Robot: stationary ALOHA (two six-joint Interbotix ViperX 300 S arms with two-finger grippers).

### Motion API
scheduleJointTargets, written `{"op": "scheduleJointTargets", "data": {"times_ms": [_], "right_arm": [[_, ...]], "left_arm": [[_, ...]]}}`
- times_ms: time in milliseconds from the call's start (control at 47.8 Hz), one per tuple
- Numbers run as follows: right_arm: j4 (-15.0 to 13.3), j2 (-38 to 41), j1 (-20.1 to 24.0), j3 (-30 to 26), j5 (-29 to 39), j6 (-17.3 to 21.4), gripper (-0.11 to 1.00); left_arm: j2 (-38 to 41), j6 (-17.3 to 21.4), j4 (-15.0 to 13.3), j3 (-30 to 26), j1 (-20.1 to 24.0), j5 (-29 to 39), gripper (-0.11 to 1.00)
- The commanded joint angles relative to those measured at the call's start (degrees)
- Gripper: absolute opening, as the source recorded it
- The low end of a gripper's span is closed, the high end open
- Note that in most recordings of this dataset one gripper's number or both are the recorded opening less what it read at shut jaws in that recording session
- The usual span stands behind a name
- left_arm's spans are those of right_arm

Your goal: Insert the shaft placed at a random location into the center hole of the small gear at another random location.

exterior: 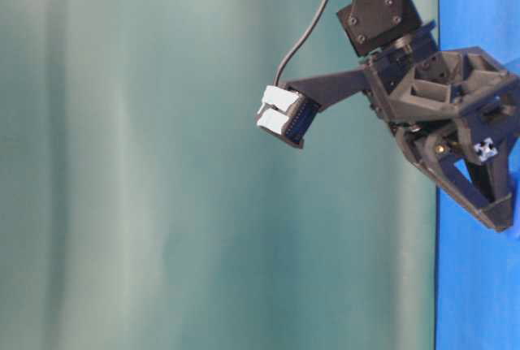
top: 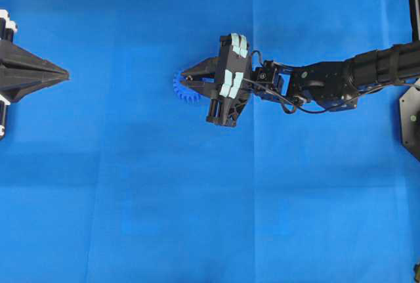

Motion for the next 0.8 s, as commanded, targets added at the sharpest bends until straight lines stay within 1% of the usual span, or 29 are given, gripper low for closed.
{"op": "scheduleJointTargets", "data": {"times_ms": [0,356,398,461,524,607,691,775], "right_arm": [[0.1,-0.8,0.1,-0.6,0.3,-0.1,0.02],[0.1,-1.1,0.1,-0.4,0.8,-0.1,0.03],[0.1,-1.2,0.1,-0.4,0.8,-0.1,0.04],[0.1,-1.5,0.2,-0.3,0.8,-0.1,0.09],[0.1,-1.9,0.1,-0.4,0.8,-0.1,0.17],[0.1,-2.7,0.2,-0.3,0.8,-0.1,0.32],[0.1,-4.0,0.2,-0.3,0.8,-0.1,0.55],[0.1,-5.1,0.2,-0.3,0.8,-0.3,0.75]], "left_arm": [[0.3,-0.1,0.0,-0.5,-0.1,-0.3,0.0],[0.3,-0.1,0.0,-0.5,0.0,-0.3,0.0],[0.3,-0.1,0.1,-0.5,-0.1,-0.3,0.0],[0.3,-0.1,0.1,-0.4,0.0,-0.3,0.0],[0.3,-0.1,0.0,-0.5,-0.1,-0.3,0.0],[0.3,-0.1,0.0,-0.5,0.0,-0.3,0.0],[0.2,-0.1,0.1,-0.5,-0.1,-0.3,0.0],[0.3,-0.1,0.0,-0.5,0.0,-0.3,0.0]]}}
